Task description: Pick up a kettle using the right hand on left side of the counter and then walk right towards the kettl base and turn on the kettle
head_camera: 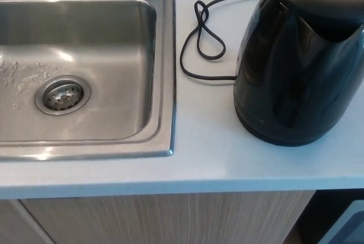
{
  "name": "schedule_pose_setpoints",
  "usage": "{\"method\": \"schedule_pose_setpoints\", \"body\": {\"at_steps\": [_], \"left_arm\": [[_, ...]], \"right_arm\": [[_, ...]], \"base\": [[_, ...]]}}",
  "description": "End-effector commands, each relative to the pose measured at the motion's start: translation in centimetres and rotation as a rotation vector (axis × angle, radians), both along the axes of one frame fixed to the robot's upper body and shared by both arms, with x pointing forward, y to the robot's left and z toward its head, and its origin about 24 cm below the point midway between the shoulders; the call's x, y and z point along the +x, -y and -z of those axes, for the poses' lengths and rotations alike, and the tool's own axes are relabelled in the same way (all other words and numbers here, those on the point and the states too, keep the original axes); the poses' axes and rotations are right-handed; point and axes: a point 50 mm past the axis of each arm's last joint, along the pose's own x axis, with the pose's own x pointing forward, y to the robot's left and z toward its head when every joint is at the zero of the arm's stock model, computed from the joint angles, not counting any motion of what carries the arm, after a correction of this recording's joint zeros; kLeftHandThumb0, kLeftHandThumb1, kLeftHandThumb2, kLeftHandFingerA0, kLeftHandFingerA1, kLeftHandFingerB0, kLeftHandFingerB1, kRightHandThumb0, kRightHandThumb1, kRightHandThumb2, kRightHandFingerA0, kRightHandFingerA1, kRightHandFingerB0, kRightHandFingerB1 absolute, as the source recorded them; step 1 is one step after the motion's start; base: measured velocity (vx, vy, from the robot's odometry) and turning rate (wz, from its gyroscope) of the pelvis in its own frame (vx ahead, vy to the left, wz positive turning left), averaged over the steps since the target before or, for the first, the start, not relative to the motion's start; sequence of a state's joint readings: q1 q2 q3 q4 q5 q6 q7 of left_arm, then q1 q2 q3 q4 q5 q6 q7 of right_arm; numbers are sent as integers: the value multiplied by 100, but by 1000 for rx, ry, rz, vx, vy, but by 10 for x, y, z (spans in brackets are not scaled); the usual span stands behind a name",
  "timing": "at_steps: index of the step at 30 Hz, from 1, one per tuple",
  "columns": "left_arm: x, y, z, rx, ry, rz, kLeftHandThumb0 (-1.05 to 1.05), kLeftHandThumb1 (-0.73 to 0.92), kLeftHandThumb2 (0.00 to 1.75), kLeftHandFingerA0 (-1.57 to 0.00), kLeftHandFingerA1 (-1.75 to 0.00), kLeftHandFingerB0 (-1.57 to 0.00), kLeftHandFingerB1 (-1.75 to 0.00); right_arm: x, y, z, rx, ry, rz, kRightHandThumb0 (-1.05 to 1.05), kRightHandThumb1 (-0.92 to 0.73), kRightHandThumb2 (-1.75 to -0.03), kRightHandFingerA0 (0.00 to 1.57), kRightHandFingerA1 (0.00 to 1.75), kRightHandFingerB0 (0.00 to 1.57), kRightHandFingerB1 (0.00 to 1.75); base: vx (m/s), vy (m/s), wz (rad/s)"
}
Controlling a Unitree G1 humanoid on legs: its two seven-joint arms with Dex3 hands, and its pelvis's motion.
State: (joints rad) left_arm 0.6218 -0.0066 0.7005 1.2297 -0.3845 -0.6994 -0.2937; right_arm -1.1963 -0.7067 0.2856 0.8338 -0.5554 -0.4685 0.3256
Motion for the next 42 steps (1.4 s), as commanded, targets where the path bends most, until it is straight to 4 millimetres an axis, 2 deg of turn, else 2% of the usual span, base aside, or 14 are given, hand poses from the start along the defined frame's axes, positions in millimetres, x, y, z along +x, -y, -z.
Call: {"method": "schedule_pose_setpoints", "body": {"at_steps": [1, 2, 9, 10, 12, 16, 17, 18, 24, 25, 38, 39, 40, 42], "left_arm": [[5, -1, -7, 74, 47, 50, -11, 56, 94, -102, -93, -92, -78], [5, 0, -7, 78, 48, 52, -6, 50, 110, -102, -100, -88, -88], [1, 1, -10, 81, 54, 51, -9, 51, 109, -101, -99, -88, -89], [-1, 0, -13, 94, 68, 57, -15, 61, 83, -100, -102, -96, -83], [-1, -1, -12, 94, 49, 55, -16, 61, 81, -96, -104, -93, -83], [-4, -3, -11, 68, 49, 38, -12, 58, 84, -103, -101, -98, -83], [-4, -3, -12, 72, 50, 43, -12, 57, 87, -102, -102, -98, -84], [-4, -3, -12, 69, 51, 49, -17, 62, 83, -101, -99, -96, -83], [-5, -3, -12, 62, 53, 54, -17, 62, 83, -101, -99, -96, -83], [-4, -3, -14, 92, 67, 34, -17, 63, 83, -103, -104, -95, -84], [-3, -4, -16, 109, 75, 53, -17, 62, 82, -99, -102, -95, -83], [-6, -5, -15, 79, 77, 51, -11, 58, 90, -101, -98, -99, -81], [-7, -5, -15, 71, 77, 49, -13, 54, 80, -102, -99, -101, -79], [-8, -7, -15, 64, 51, 55, -13, 53, 79, -102, -98, -99, -81]], "right_arm": [[-11, 13, 3, 19, -7, -18, -79, -90, -67, 70, 63, 60, 46], [-11, 15, 5, 20, -12, -14, -79, -89, -67, 70, 62, 60, 46], [-12, 16, 8, 22, -25, -16, -78, -89, -66, 70, 62, 60, 47], [-8, 13, 10, -2, -20, 6, -76, -87, -66, 72, 66, 63, 46], [-7, 12, 9, -4, -18, 9, -76, -87, -66, 73, 68, 64, 46], [-2, 3, 9, -10, -39, 22, -72, -86, -65, 71, 67, 62, 45], [-1, 1, 9, -15, -46, 29, -77, -69, -88, 69, 70, 56, 52], [0, 0, 9, -20, -51, 37, -67, -68, -108, 65, 71, 52, 58], [2, -1, 8, -24, -55, 49, -67, -68, -108, 65, 71, 52, 58], [11, -9, -4, -48, -92, 138, -70, -84, -64, 70, 76, 57, 44], [29, -24, -16, -75, -159, 255, -73, -85, -65, 63, 71, 54, 45], [35, -35, -16, -152, -233, 324, -73, -86, -66, 68, 82, 59, 45], [36, -37, -16, -170, -250, 340, -68, -82, -65, 79, 79, 56, 43], [38, -40, -16, -185, -275, 359, -65, -80, -64, 82, 79, 56, 43]], "base": [[0, 0, 0], [0, 0, 0], [0, 0, 0], [0, 0, 0], [0, 0, 0], [0, 0, 0], [0, 0, 0], [0, 0, 0], [0, 0, 0], [0, 0, 0], [0, 0, 0], [0, 0, 0], [0, 0, 0], [0, 0, 0]]}}
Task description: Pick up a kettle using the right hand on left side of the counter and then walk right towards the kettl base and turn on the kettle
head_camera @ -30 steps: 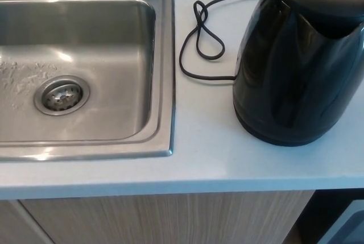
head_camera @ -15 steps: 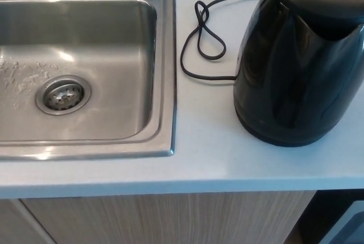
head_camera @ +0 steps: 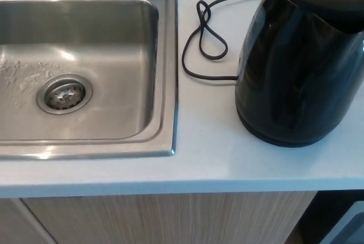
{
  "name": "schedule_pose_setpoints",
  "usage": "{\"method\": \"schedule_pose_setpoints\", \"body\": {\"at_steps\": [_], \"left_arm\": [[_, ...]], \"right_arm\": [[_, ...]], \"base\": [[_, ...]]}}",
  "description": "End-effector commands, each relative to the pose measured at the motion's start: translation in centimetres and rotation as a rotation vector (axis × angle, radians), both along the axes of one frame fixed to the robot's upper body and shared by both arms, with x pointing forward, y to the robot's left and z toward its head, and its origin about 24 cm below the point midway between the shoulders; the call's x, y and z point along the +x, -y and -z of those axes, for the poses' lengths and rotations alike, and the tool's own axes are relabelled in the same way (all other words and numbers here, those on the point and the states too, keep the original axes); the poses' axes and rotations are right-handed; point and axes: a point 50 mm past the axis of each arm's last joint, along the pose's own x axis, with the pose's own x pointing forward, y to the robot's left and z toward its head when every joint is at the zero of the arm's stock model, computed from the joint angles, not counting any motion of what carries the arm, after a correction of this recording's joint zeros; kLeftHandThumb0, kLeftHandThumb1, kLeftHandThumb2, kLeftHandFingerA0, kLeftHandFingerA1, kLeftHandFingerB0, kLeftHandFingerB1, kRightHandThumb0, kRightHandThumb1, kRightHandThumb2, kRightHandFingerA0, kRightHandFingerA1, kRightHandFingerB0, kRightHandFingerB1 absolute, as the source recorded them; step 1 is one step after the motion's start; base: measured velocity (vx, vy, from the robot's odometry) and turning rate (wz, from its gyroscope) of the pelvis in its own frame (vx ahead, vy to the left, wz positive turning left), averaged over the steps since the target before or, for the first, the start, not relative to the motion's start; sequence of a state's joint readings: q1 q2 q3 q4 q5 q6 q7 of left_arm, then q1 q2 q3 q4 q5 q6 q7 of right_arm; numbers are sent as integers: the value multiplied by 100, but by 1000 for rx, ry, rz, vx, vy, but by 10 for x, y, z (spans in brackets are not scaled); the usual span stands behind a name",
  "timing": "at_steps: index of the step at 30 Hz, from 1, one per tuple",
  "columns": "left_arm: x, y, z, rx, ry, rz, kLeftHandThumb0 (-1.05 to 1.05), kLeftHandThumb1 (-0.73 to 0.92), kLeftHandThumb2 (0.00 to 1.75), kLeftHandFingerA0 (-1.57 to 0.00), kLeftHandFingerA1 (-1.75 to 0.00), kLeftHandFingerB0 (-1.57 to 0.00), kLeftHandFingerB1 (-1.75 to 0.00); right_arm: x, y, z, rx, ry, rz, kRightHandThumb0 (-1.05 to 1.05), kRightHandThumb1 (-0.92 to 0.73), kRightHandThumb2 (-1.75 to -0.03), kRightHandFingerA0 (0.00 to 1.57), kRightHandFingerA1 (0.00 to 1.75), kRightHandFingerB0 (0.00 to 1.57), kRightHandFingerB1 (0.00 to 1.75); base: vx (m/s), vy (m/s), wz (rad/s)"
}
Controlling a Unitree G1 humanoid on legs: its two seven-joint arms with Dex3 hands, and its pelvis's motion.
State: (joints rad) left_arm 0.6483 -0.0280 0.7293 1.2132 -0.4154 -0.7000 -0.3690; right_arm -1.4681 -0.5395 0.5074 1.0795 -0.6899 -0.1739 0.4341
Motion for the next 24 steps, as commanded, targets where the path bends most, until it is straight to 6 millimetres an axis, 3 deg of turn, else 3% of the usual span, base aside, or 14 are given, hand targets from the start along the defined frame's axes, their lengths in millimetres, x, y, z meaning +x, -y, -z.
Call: {"method": "schedule_pose_setpoints", "body": {"at_steps": [1, 3, 4, 5, 7, 10, 14, 15, 18, 19, 22, 23, 24], "left_arm": [[0, -13, -11, 86, 4, 69, -13, 53, 79, -102, -98, -99, -81], [0, -13, -11, 86, 4, 69, -13, 53, 79, -102, -98, -99, -81], [-2, -14, -11, 81, -40, 83, -20, 52, 63, -85, -93, -95, -81], [-4, -15, -10, 61, -59, 68, -5, 54, 76, -98, -104, -99, -84], [-5, -14, -9, 43, 22, -16, -13, 55, 71, -97, -102, -102, -83], [-6, -14, -10, 65, -35, 22, -21, 55, 68, -94, -98, -100, -87], [-7, -14, -9, 70, -65, 23, -15, 52, 70, -92, -95, -99, -87], [-7, -15, -9, 67, -67, 22, -19, 45, 63, -90, -93, -100, -85], [-9, -20, -10, 61, -86, 13, -15, 48, 69, -93, -95, -101, -83], [-9, -21, -9, 57, -109, 8, -18, 53, 69, -92, -92, -98, -79], [-7, -24, -8, 53, -110, 15, -14, 57, 69, -93, -90, -96, -78], [-8, -24, -7, 30, -149, 33, -25, 56, 61, -91, -88, -96, -74], [-9, -25, -5, 11, -192, 52, -34, 54, 58, -90, -80, -100, -73]], "right_arm": [[5, -6, -4, -69, -86, 116, -65, -80, -64, 82, 79, 56, 43], [5, -7, -5, -69, -88, 120, -65, -80, -64, 82, 79, 56, 43], [6, -9, -4, -97, -96, 108, -61, -79, -64, 73, 73, 53, 42], [6, -13, -1, -144, -112, 79, -63, -80, -63, 68, 71, 53, 43], [6, -14, 2, -158, -120, 60, -63, -81, -64, 66, 70, 54, 43], [8, -18, 14, -186, -149, 33, -62, -81, -64, 69, 72, 56, 43], [10, -25, 29, -236, -188, -3, -63, -81, -65, 55, 54, 49, 40], [10, -29, 34, -246, -191, -25, -66, -82, -65, 55, 55, 50, 39], [11, -40, 47, -262, -200, -78, -69, -84, -65, 51, 53, 45, 38], [11, -44, 49, -257, -199, -95, -71, -85, -66, 45, 60, 41, 41], [12, -62, 51, -202, -206, -150, -71, -84, -65, 42, 56, 41, 39], [12, -66, 52, -198, -207, -151, -73, -84, -65, 42, 56, 40, 38], [12, -74, 51, -199, -201, -165, -76, -85, -65, 52, 81, 41, 42]], "base": [[0, 0, 0], [0, 0, 0], [0, 0, 0], [0, 0, 0], [0, 0, 0], [0, 0, 0], [0, 0, 0], [0, 0, 0], [0, 0, 0], [0, 0, 0], [0, 0, 0], [0, 0, 0], [0, 0, 0]]}}
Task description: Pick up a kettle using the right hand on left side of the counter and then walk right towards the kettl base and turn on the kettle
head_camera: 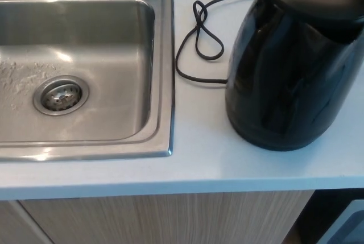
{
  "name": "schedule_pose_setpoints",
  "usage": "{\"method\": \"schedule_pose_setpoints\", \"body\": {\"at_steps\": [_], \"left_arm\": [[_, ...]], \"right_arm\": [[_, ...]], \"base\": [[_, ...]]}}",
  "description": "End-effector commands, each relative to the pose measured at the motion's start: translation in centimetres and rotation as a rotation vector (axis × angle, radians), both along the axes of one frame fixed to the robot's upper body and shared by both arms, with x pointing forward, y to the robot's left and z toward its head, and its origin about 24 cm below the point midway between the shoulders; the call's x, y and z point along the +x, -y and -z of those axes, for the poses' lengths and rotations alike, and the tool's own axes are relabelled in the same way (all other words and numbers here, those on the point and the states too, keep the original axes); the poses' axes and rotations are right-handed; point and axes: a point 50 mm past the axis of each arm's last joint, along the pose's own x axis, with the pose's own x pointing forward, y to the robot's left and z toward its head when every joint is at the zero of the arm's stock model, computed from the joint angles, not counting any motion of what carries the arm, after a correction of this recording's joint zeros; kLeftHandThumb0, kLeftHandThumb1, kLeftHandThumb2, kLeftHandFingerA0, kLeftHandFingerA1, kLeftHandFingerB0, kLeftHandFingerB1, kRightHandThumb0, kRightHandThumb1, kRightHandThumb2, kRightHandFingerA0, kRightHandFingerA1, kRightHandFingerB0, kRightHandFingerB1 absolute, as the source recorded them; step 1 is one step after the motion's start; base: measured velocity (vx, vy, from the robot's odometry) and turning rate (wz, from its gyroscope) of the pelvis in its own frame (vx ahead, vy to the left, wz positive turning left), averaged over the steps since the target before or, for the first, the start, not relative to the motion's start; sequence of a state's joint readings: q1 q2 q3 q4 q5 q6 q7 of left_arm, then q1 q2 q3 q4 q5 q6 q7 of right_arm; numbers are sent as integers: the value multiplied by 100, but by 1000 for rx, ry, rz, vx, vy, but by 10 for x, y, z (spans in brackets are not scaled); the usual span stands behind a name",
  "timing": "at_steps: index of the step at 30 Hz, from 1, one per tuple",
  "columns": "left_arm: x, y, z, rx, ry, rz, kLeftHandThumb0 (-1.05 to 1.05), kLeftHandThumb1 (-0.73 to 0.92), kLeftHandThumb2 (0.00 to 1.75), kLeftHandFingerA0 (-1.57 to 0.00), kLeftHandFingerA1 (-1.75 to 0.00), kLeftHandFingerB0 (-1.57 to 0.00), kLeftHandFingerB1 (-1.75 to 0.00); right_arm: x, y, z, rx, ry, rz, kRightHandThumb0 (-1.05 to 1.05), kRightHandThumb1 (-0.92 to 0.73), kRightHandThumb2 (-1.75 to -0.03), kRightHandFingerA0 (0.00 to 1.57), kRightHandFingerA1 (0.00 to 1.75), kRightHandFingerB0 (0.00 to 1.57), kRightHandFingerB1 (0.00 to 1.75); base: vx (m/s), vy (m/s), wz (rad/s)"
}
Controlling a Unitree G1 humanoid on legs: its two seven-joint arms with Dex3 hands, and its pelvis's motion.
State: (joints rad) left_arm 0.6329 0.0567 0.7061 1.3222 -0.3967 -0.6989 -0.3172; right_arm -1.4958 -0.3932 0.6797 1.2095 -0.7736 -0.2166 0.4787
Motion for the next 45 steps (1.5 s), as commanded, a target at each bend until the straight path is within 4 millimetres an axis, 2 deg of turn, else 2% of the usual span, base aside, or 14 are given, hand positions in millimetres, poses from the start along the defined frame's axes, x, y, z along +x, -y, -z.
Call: {"method": "schedule_pose_setpoints", "body": {"at_steps": [1, 12, 18, 19, 24, 27, 31, 32, 33, 39, 41, 42, 43, 45], "left_arm": [[0, -10, 0, -15, -125, 68, -34, 54, 58, -90, -80, -100, -73], [-1, -8, -3, 15, -64, 47, -24, 50, 62, -91, -82, -98, -78], [0, -7, -5, 40, -21, 25, -12, 48, 71, -97, -93, -102, -81], [0, -6, -5, 55, -37, 47, -19, 52, 65, -96, -96, -97, -79], [2, -5, -6, 82, -68, 87, -19, 52, 65, -96, -96, -97, -79], [-2, 2, -17, 147, 9, 113, -3, 43, 102, -105, -124, -101, -104], [-3, 3, -18, 157, 17, 111, -3, 43, 102, -105, -124, -101, -104], [-3, 0, -19, 150, 31, 106, -8, 45, 100, -106, -118, -105, -105], [-1, -2, -20, 161, 57, 92, -11, 39, 93, -107, -115, -107, -100], [0, -7, -17, 152, -1, 101, -9, 45, 84, -97, -119, -103, -98], [-1, -23, -6, 56, -119, -8, -14, 56, 68, -96, -104, -99, -85], [-2, -23, -7, 57, -105, -16, -12, 54, 69, -96, -104, -101, -90], [-2, -24, -8, 64, -111, -15, -5, 50, 76, -100, -99, -104, -85], [-1, -25, -8, 75, -128, -7, -5, 50, 76, -100, -99, -104, -85]], "right_arm": [[0, -38, 7, 33, -14, -119, -76, -85, -65, 52, 81, 41, 42], [-3, -68, -12, 142, 23, -206, -72, -84, -65, 56, 72, 48, 47], [-2, -57, -18, 42, 72, -170, -70, -81, -64, 57, 64, 53, 45], [-2, -51, -22, -21, 97, -160, -70, -80, -64, 61, 81, 52, 51], [-1, -44, -26, -81, 122, -152, -70, -80, -64, 61, 81, 52, 51], [0, -24, -28, -194, 156, -93, -60, -75, -62, 69, 93, 60, 64], [0, -22, -29, -208, 164, -89, -60, -75, -62, 69, 93, 60, 64], [-1, -18, -39, -285, 180, -73, -53, -75, -62, 68, 113, 64, 83], [-2, -21, -44, -292, 194, -70, -52, -74, -61, 65, 98, 60, 63], [-3, -32, -51, -303, 238, -118, -56, -75, -62, 66, 92, 59, 66], [-7, -60, -58, -191, 273, -228, -54, -73, -62, 64, 89, 59, 60], [-8, -64, -58, -174, 280, -245, -55, -73, -62, 69, 116, 64, 80], [-8, -70, -59, -165, 286, -260, -55, -74, -62, 61, 94, 55, 63], [-9, -76, -60, -162, 291, -273, -55, -74, -62, 61, 94, 55, 63]], "base": [[0, 0, 0], [0, 0, 0], [0, 0, 0], [0, 0, 0], [0, 0, 0], [0, 0, 0], [0, 0, 0], [0, 0, 0], [0, 0, 0], [0, 0, 0], [0, 0, 0], [0, 0, 0], [0, 0, 0], [0, 0, 0]]}}
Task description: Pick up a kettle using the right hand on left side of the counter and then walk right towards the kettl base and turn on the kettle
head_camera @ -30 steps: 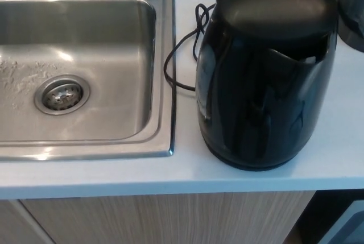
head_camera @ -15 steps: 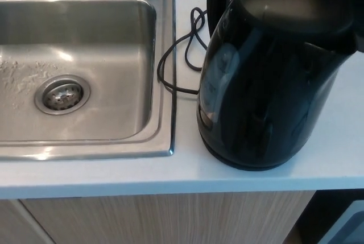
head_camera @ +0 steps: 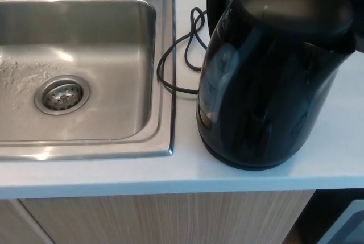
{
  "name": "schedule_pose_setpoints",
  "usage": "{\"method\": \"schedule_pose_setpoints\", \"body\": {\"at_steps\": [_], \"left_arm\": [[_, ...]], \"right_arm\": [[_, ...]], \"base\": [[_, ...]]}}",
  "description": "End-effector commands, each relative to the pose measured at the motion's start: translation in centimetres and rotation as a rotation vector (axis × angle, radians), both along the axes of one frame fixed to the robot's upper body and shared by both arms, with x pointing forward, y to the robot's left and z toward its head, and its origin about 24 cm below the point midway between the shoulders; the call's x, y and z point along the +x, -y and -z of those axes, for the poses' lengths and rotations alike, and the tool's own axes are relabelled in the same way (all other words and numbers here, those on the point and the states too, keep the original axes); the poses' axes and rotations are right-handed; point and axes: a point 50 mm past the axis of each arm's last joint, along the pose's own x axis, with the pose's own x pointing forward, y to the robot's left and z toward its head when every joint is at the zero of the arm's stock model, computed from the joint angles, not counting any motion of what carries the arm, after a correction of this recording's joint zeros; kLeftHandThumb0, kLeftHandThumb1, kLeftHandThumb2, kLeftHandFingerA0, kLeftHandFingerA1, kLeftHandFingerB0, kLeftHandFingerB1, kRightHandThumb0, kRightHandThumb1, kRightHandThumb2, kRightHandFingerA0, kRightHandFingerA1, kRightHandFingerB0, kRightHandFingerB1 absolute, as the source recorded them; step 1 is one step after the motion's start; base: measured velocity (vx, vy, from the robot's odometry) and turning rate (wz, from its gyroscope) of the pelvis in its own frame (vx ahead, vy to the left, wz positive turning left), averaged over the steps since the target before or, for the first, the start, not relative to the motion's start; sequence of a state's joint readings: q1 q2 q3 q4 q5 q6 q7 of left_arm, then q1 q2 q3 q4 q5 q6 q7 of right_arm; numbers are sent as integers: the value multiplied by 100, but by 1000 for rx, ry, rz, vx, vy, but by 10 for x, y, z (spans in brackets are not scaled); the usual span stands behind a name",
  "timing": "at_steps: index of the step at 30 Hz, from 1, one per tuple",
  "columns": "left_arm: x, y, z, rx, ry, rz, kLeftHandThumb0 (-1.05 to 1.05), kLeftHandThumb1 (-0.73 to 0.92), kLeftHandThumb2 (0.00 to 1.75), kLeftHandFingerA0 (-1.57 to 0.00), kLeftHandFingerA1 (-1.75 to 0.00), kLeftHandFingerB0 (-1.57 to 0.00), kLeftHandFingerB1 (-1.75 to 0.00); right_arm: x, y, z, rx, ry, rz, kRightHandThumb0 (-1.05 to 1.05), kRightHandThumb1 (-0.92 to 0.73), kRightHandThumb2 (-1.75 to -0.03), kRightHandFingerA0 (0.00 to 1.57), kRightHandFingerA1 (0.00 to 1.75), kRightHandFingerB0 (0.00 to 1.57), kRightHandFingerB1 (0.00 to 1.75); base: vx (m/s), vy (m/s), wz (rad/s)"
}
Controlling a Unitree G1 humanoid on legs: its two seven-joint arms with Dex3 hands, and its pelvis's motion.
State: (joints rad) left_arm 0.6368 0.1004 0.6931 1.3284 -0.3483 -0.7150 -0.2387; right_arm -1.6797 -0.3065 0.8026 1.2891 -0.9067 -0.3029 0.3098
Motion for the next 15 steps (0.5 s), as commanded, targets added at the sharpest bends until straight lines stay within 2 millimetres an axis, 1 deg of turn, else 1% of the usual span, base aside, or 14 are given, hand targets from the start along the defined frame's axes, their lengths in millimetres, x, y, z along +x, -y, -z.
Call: {"method": "schedule_pose_setpoints", "body": {"at_steps": [1, 2, 3, 4, 10, 11, 12, 13, 15], "left_arm": [[-1, -10, -1, 12, -64, -40, -5, 50, 76, -100, -99, -104, -85], [-1, -11, -1, 12, -65, -40, -5, 50, 76, -100, -99, -104, -85], [-4, -9, -3, 22, -29, -59, -9, 45, 87, -109, -101, -104, -88], [-6, -8, -4, 27, -13, -70, 5, 45, 94, -108, -98, -106, -90], [-6, -8, -4, 30, -7, -75, 5, 45, 94, -108, -98, -106, -90], [-6, -11, -4, 18, -4, -94, -6, 49, 80, -103, -106, -102, -91], [-6, -12, -4, 13, -3, -101, -6, 49, 80, -103, -106, -102, -91], [-5, -11, -4, 16, -2, -97, -7, 53, 68, -101, -103, -100, -89], [-5, -11, -3, 28, -43, -80, -7, 51, 71, -101, -103, -100, -89]], "right_arm": [[-6, -27, -12, 45, 48, -117, -55, -74, -62, 61, 94, 55, 63], [-6, -27, -12, 45, 48, -117, -55, -74, -62, 61, 94, 55, 63], [-8, -41, -19, 59, 77, -146, -53, -72, -62, 68, 80, 62, 53], [-10, -47, -22, 64, 93, -163, -52, -72, -62, 70, 81, 64, 55], [-10, -48, -23, 65, 99, -168, -52, -72, -62, 70, 81, 64, 55], [-10, -49, -24, 59, 110, -174, -57, -73, -62, 76, 84, 63, 55], [-11, -50, -24, 57, 115, -177, -57, -73, -62, 76, 84, 63, 55], [-10, -50, -18, 54, 110, -192, -59, -74, -61, 78, 90, 67, 56], [-9, -51, -13, 57, 105, -205, -61, -74, -62, 77, 87, 66, 54]], "base": [[0, 0, 0], [0, 0, 0], [0, 0, 0], [0, 0, 0], [0, 0, 0], [0, 0, 0], [0, 0, 0], [0, 0, 0], [0, 0, 0]]}}
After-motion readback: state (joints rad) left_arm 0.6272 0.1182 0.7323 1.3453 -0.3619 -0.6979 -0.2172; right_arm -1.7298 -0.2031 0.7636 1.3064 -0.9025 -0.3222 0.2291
